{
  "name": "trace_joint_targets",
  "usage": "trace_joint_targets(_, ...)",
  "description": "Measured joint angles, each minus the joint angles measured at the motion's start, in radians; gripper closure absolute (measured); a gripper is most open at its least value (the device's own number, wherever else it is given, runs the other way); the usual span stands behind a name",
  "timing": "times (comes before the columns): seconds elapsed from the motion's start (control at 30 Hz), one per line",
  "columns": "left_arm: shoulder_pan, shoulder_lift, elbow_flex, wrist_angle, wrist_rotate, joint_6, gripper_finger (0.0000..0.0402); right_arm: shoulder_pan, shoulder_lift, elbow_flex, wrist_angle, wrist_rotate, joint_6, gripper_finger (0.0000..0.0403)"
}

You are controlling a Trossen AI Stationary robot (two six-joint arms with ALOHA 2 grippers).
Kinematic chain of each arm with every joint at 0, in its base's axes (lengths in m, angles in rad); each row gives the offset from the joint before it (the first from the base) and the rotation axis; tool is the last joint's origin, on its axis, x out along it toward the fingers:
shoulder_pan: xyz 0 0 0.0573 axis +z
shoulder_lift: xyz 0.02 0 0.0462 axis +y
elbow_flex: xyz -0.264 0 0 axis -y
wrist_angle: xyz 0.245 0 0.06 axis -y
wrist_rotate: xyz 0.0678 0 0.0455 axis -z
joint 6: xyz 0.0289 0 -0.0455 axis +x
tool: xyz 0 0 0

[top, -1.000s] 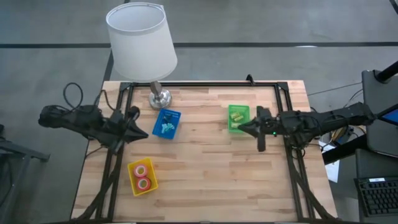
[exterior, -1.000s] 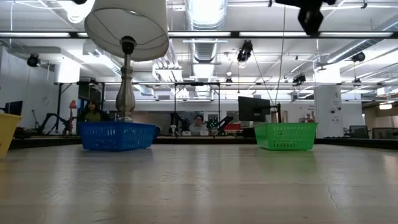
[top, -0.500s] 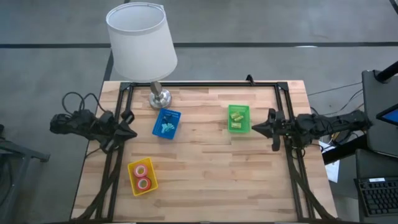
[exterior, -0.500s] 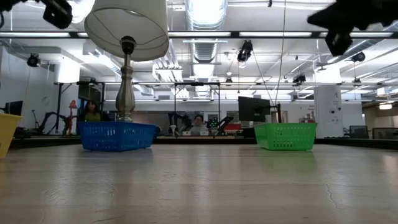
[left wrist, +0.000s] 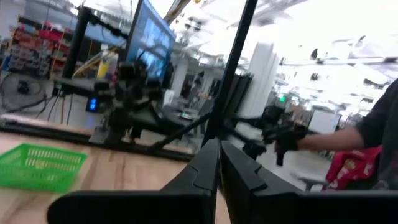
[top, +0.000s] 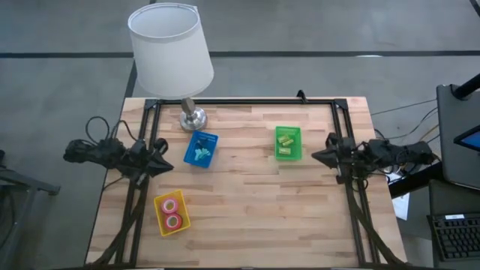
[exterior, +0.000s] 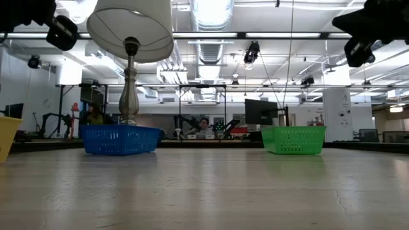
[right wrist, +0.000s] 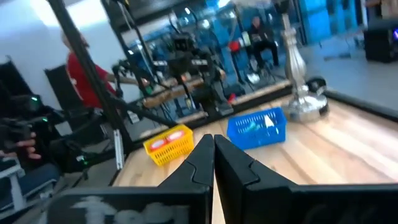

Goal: Pick and place Stapler, Stapler remover, tape
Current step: Return to Home Position

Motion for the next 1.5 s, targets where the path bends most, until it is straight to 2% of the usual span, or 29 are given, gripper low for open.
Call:
trace_joint_targets(0.1,0.000,-0.002,-0.008,0.005,0.001,0.010,0.0381,0.000,-0.066,-0.025,-0.002,0.001,-0.049,0.0394)
trace_joint_targets(0.23,0.000,-0.002,-0.037,0.014,0.000,0.028,0.0383,0.000,-0.051,-0.042,-0.001,-0.002,-0.113,0.0394)
trace_joint_targets(0.4,0.000,-0.002,-0.103,0.035,-0.003,0.015,0.0380,0.000,-0.064,-0.119,0.034,-0.008,-0.112,0.0394)
trace_joint_targets(0.5,0.000,-0.002,-0.158,0.121,-0.005,0.013,0.0382,0.000,-0.065,-0.190,0.136,-0.072,-0.112,0.0394)
trace_joint_targets(0.57,0.000,-0.002,-0.192,0.184,-0.006,0.018,0.0383,0.000,-0.054,-0.194,0.113,-0.111,-0.117,0.0394)
trace_joint_targets(0.83,0.002,0.000,-0.191,0.107,-0.086,-0.006,0.0383,0.000,-0.006,-0.196,0.116,-0.125,-0.097,0.0394)
trace_joint_targets(1.5,0.002,0.007,-0.193,0.097,-0.085,-0.037,0.0382,0.000,0.016,-0.195,0.117,-0.125,-0.092,0.0394)
